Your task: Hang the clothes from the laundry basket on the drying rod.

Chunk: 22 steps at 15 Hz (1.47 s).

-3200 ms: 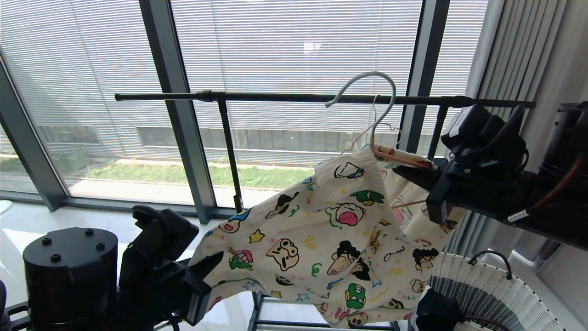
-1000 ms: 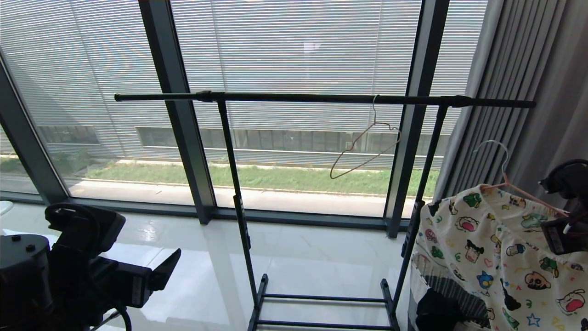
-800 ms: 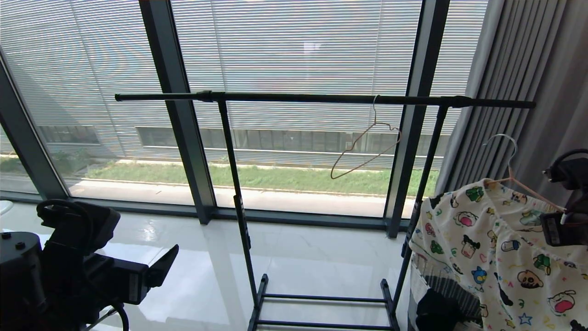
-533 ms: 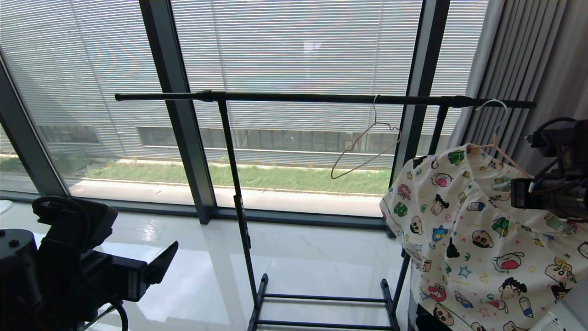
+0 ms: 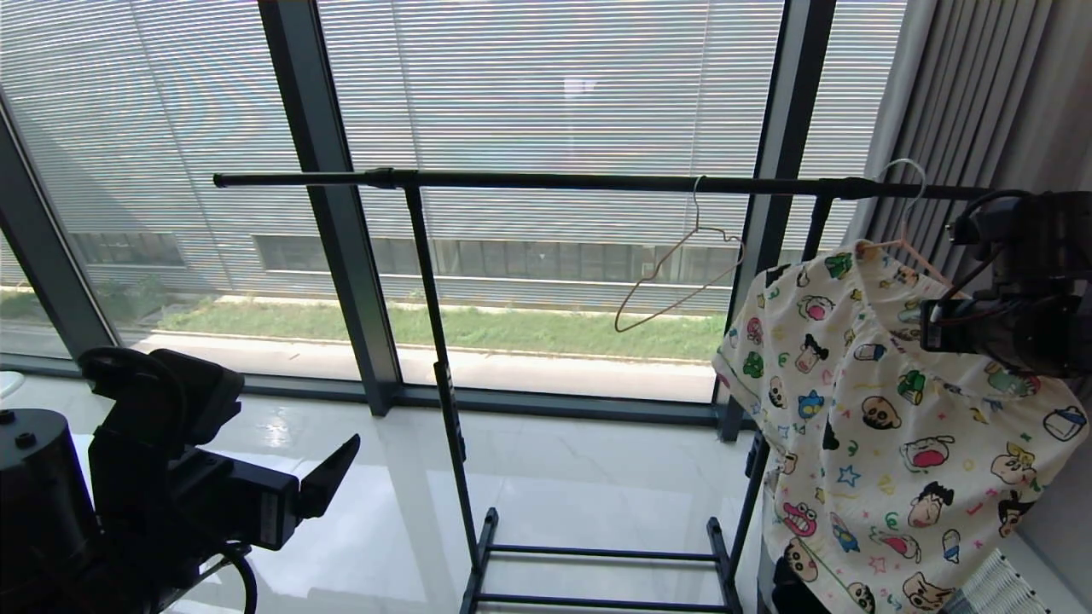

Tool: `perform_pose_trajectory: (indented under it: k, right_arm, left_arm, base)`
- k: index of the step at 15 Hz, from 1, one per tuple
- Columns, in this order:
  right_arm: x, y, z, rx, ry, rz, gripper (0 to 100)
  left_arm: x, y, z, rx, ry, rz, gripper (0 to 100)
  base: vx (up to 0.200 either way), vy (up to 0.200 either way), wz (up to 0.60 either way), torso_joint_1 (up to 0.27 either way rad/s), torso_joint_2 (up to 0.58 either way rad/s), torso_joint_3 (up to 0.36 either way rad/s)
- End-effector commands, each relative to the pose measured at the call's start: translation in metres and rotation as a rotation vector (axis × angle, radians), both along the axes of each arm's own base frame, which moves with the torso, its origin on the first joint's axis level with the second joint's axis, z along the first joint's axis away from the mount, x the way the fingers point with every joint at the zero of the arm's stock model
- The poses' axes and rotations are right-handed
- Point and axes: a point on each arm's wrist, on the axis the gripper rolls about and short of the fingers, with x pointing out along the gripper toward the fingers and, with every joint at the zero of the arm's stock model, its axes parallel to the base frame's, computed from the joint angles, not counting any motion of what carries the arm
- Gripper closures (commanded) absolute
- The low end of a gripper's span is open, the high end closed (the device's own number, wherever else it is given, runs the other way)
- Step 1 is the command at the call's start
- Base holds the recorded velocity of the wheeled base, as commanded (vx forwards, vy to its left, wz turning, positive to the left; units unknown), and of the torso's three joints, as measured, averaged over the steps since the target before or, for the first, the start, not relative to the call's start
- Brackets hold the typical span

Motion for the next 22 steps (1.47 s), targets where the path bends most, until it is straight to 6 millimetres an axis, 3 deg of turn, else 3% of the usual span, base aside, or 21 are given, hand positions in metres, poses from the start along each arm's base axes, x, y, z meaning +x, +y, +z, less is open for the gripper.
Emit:
perform_pose_trajectory:
  k: [1,17,22]
  right_arm:
    - [0.006,0.003,-0.001,0.002,-0.013,0.005,100]
    - [0.006,0.006,-0.002,-0.014,-0.033,-0.016,100]
    - [0.007,0.005,-0.004,-0.018,-0.027,-0.026,100]
  left_arm:
    - [0.000,-0.006,0.003,-0.005,-0.010,-0.033,0]
    - [-0.003,-0.013,0.004,-0.007,-0.012,-0.082,0]
    - [-0.005,-0.017,0.003,-0.007,-0.009,-0.108,0]
  base:
    - [0.000,0.000,0.00,0.000,0.00,0.000]
    - [0.188,0.000,0.00,0.002,0.00,0.000]
    - [0.000,0.000,0.00,0.000,0.00,0.000]
